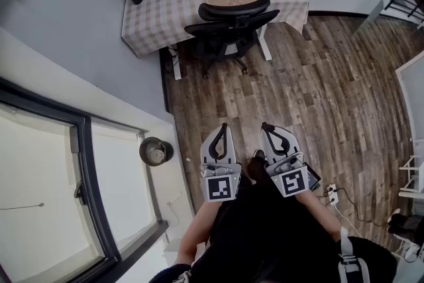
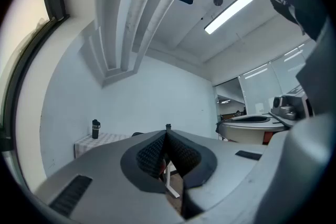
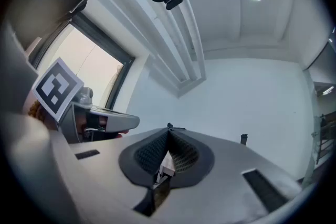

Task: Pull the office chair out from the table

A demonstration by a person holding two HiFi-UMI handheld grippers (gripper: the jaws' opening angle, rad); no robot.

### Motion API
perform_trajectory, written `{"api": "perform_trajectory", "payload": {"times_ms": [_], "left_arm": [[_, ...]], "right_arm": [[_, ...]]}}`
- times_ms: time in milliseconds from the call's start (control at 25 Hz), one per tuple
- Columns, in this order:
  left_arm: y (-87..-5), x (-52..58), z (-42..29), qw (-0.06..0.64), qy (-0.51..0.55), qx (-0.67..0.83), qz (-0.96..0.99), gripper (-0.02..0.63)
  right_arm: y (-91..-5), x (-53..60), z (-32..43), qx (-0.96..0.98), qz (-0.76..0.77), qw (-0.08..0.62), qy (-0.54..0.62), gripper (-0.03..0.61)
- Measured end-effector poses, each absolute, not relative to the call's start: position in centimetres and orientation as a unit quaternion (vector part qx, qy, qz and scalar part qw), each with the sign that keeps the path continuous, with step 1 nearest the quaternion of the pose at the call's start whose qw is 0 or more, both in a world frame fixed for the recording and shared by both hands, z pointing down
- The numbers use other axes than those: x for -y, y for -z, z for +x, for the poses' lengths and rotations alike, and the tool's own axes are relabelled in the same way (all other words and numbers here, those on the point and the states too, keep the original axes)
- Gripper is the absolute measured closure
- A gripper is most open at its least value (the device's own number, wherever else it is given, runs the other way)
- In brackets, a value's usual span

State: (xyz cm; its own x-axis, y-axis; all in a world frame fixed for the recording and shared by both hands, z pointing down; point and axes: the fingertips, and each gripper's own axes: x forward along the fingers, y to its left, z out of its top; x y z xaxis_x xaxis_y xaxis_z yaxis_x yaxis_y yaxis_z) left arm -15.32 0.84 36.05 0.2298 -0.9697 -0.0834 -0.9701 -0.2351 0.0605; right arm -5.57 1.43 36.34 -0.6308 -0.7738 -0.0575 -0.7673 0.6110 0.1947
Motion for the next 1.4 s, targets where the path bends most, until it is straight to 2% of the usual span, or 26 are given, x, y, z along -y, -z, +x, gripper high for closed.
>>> {"api": "perform_trajectory", "payload": {"times_ms": [440, 680, 920, 1080, 1400], "left_arm": [[-37.3, 4.8, -15.9, 0.012, -0.032, -0.619, -0.785, 0.614], [-37.7, 11.6, -14.0, 0.022, -0.01, -0.615, -0.788, 0.614], [-37.4, 19.6, -11.5, 0.027, 0.002, -0.616, -0.787, 0.614], [-37.4, 24.6, -10.2, 0.025, 0.002, -0.625, -0.781, 0.614], [-38.8, 30.7, -9.3, 0.022, 0.034, -0.65, -0.759, 0.614]], "right_arm": [[-38.6, 4.4, -6.2, 0.906, 0.414, 0.015, 0.081, 0.572], [-40.1, 11.6, -5.0, 0.912, 0.396, 0.044, 0.1, 0.572], [-39.2, 19.5, -2.9, 0.914, 0.398, 0.008, 0.073, 0.572], [-39.0, 24.3, -1.4, 0.917, 0.386, 0.012, 0.097, 0.572], [-40.7, 32.3, 1.2, 0.927, 0.369, 0.018, 0.071, 0.572]]}}
